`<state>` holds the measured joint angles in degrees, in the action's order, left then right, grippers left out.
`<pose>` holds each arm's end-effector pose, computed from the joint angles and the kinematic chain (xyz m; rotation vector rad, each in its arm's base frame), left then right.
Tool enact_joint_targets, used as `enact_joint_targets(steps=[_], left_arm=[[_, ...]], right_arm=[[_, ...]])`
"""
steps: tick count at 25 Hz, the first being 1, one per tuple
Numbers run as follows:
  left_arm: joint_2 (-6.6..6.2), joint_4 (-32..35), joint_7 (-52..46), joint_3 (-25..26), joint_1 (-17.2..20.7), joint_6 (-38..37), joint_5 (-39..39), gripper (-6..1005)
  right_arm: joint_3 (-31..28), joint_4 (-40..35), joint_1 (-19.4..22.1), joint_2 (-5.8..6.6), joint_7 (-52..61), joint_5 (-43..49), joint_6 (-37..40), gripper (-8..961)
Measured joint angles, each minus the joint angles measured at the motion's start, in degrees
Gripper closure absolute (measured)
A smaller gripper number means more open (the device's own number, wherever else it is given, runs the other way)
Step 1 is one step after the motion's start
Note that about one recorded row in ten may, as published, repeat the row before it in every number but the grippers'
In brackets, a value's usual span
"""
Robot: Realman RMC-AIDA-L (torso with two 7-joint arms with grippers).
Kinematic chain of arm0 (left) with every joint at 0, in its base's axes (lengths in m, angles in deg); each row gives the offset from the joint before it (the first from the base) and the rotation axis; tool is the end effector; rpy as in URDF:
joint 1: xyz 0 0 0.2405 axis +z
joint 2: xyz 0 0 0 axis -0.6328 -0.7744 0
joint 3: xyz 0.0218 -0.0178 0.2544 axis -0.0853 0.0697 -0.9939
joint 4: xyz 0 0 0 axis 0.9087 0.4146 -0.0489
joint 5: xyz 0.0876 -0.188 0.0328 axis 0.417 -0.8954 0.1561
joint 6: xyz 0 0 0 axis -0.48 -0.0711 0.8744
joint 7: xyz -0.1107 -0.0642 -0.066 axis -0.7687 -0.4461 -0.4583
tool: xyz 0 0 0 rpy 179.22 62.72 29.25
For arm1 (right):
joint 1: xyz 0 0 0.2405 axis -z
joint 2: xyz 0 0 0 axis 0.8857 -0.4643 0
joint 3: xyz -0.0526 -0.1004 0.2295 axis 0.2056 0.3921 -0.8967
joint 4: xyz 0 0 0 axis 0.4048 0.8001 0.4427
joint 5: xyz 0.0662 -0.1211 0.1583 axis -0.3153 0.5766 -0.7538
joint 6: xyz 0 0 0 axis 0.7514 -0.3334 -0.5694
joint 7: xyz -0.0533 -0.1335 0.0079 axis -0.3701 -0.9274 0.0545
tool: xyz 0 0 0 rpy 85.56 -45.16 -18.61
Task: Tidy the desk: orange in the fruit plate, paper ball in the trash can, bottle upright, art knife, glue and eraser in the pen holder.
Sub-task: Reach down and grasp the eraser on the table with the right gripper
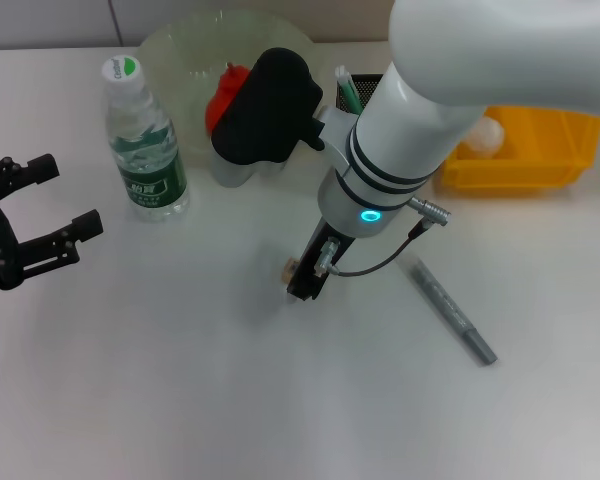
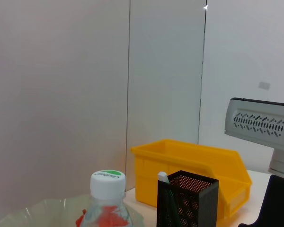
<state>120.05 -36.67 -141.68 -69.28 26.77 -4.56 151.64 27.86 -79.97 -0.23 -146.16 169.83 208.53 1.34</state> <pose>-0.3269 0.2640 0.0646 -2.4096 -0.4072 -0.8195 0.0950 0.3588 -0.1421 -2.7666 0.5344 -0.7103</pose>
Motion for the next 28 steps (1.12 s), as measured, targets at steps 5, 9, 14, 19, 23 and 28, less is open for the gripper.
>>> enact_joint_targets(steps=[5,9,14,19,23,28], left_arm=[[0.0,0.0,0.0,0.0,0.0,-0.1,0.0,139],[0.0,0.0,0.0,-0.2,0.0,-0.1,0.0,139],[0.13,0.0,0.0,-0.2,0.0,-0.2,0.0,139],[0.16,0.0,0.0,-0.2,0.0,-0.3,0.0,139],[0.24,0.0,0.0,-0.2,0.1,-0.3,0.0,138],[0.28,0.0,0.0,-0.1,0.1,-0.3,0.0,138]], right_arm=[[0.0,-0.2,0.0,0.01,0.1,0.1,0.1,531],[0.0,-0.5,0.0,0.0,0.1,0.2,0.2,489],[0.0,-0.8,0.0,0.01,0.1,0.8,0.2,436],[0.0,-0.8,0.0,0.0,0.1,0.9,0.1,429],[-0.1,-0.5,0.5,0.01,0.1,0.9,-0.5,432],[0.1,-0.4,0.8,0.01,-0.1,0.9,-0.9,434]])
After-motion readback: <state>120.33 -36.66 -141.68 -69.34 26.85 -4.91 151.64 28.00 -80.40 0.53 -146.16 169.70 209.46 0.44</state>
